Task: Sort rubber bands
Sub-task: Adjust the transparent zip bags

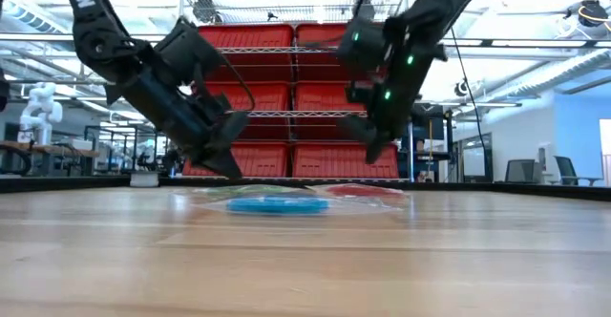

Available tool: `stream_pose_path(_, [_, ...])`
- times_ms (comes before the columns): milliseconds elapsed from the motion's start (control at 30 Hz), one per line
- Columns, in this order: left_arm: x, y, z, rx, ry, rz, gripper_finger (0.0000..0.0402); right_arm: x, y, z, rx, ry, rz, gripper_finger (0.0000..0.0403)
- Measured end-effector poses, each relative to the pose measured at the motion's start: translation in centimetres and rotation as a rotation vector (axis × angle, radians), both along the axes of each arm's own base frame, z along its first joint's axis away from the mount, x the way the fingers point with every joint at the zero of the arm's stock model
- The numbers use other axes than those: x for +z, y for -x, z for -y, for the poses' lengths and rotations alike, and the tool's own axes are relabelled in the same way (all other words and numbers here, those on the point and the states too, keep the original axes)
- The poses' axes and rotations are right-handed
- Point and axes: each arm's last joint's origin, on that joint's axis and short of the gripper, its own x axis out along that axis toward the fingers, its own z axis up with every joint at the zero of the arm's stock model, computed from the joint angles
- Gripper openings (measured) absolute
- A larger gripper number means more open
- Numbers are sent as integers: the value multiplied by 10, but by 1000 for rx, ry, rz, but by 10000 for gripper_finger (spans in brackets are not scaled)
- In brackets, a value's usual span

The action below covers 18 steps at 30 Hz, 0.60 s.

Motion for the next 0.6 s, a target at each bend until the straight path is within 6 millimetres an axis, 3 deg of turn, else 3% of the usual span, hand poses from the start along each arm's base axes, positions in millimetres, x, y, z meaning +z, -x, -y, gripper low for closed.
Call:
stream_pose_path(133, [-8, -4, 0, -27, 14, 6, 5, -21, -4, 14, -5, -68, 4, 0])
stream_pose_path(267, [-14, -5, 1, -135, -4, -58, 5, -37, -7, 12, 54, -119, -50, 0])
stream_pose_path(400, [-16, -4, 3, -266, -67, -147, 5, -39, -7, -1, 135, -129, -115, 0])
stream_pose_path(600, [-20, -2, 11, -450, -132, -267, 5, -31, 0, -36, 306, -156, -273, 0])
